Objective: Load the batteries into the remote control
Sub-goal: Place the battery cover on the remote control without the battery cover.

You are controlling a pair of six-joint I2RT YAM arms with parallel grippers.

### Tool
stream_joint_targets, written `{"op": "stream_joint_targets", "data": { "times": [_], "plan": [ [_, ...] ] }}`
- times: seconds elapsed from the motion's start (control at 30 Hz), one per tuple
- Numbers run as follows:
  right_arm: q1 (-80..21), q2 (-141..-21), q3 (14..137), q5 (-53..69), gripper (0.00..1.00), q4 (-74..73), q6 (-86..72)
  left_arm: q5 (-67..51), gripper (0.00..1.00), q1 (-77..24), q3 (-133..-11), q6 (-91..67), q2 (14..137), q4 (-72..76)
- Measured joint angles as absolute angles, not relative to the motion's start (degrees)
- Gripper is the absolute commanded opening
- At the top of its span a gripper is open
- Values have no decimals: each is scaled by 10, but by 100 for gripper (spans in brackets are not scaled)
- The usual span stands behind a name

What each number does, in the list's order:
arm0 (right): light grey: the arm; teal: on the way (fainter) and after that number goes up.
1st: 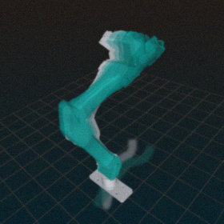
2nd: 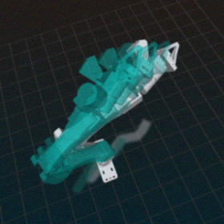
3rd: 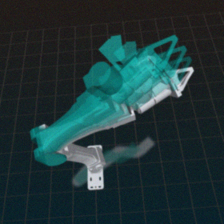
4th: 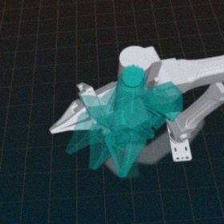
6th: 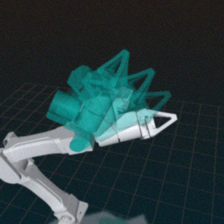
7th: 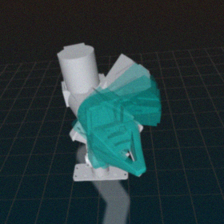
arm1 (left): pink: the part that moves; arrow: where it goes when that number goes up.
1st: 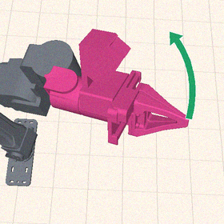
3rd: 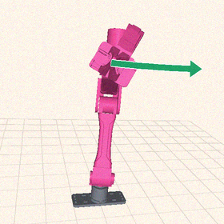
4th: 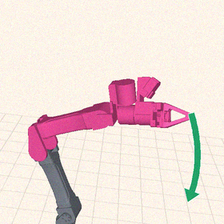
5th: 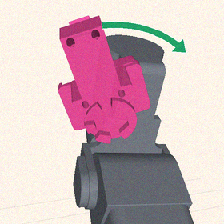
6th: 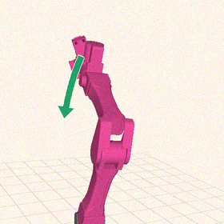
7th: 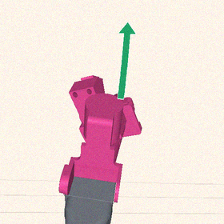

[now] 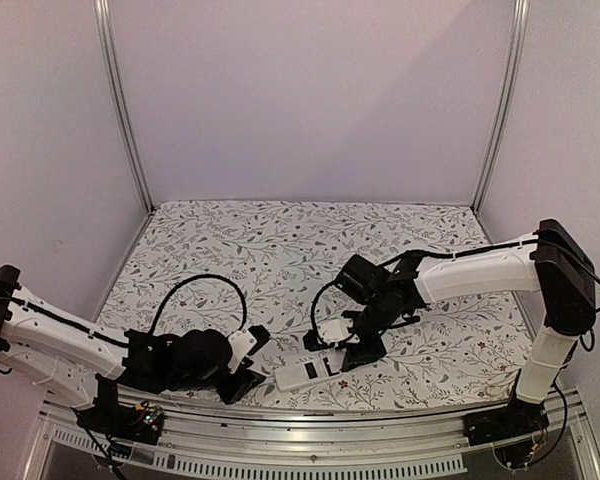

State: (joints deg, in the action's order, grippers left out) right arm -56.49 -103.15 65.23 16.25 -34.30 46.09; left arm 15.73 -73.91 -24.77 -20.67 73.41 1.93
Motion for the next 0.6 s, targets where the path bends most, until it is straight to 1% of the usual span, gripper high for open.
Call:
{"op": "stream_joint_targets", "data": {
  "times": [0.23,0.6],
  "plan": [
    [-567,-1035,656,162,43,-343,474,177,44,-748,-216,-208,745,79],
    [-578,-1046,664,157,43,-343,478,169,44,-753,-227,-195,814,112]
  ]
}}
